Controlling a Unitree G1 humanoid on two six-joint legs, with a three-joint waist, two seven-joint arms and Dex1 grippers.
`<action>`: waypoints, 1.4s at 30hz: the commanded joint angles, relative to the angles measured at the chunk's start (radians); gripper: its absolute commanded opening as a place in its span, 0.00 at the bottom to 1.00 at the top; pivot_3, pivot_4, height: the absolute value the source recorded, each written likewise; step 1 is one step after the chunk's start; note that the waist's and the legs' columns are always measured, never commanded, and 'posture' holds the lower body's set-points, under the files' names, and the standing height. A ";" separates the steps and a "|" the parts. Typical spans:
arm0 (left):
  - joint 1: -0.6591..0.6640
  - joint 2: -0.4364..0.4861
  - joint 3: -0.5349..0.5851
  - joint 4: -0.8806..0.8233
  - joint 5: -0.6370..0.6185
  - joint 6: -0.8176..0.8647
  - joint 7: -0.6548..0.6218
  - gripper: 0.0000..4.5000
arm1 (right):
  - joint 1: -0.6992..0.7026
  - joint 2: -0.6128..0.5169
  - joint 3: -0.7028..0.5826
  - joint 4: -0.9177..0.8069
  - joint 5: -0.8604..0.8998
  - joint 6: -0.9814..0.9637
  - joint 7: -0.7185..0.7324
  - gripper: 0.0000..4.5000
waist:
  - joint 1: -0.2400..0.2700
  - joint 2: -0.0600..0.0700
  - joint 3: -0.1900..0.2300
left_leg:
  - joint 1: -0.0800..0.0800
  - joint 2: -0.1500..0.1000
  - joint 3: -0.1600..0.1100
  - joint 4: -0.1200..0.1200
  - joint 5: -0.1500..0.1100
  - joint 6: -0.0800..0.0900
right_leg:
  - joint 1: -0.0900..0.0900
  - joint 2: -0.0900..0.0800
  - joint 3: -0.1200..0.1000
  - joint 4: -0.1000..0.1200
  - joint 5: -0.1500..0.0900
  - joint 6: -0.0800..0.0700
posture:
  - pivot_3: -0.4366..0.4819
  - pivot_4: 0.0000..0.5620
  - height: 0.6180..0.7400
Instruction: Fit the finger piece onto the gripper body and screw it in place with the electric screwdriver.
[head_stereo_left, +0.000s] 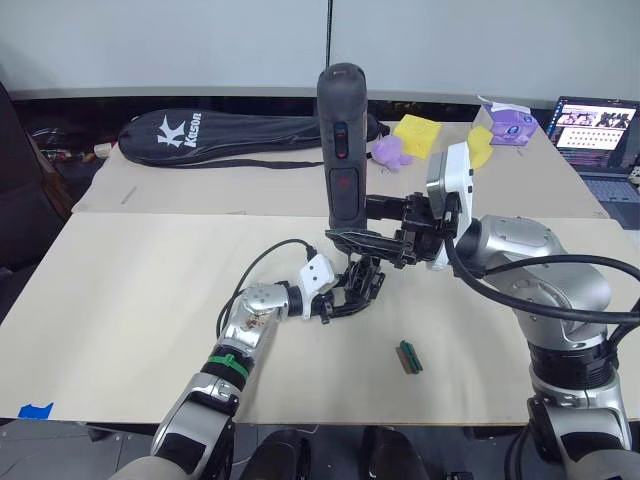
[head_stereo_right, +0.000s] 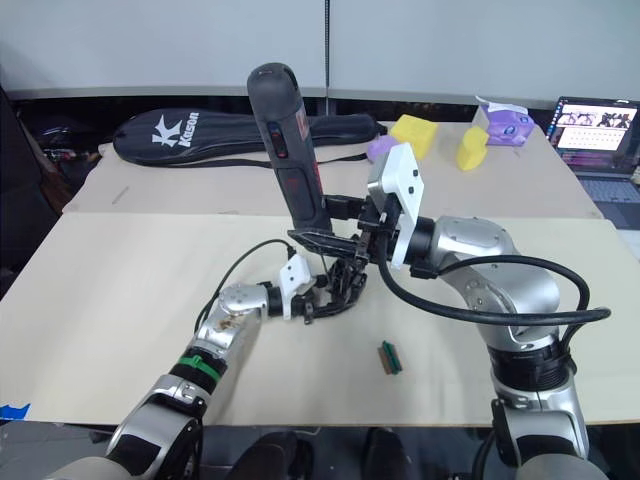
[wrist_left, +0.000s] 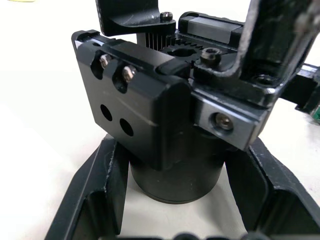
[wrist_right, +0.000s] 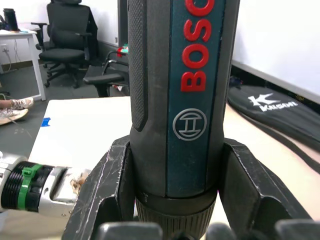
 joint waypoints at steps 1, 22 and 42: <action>-0.013 -0.005 -0.002 -0.002 0.000 -0.005 0.013 0.51 | -0.005 0.008 -0.017 -0.039 0.000 -0.048 0.010 0.42 | 0.000 0.000 0.000 | 0.000 0.000 0.000 0.000 0.000 0.000 | 0.000 0.000 0.000 0.000 0.000 0.000 | 0.48 0.27 0.86; -0.017 -0.005 -0.002 0.001 0.000 -0.007 0.013 0.51 | -0.054 0.038 -0.057 -0.051 0.039 -0.014 -0.014 0.42 | 0.000 0.000 0.000 | 0.000 0.000 0.000 0.000 0.000 0.000 | 0.000 0.000 0.000 0.000 0.000 0.000 | 0.48 0.27 0.86; -0.014 -0.002 -0.001 -0.005 -0.001 -0.004 0.014 0.51 | -0.037 0.020 -0.038 -0.027 0.001 -0.048 0.011 0.42 | 0.000 0.000 0.000 | 0.000 0.000 0.000 0.000 0.000 0.000 | 0.000 0.000 0.000 0.000 0.000 0.000 | 0.48 0.27 0.86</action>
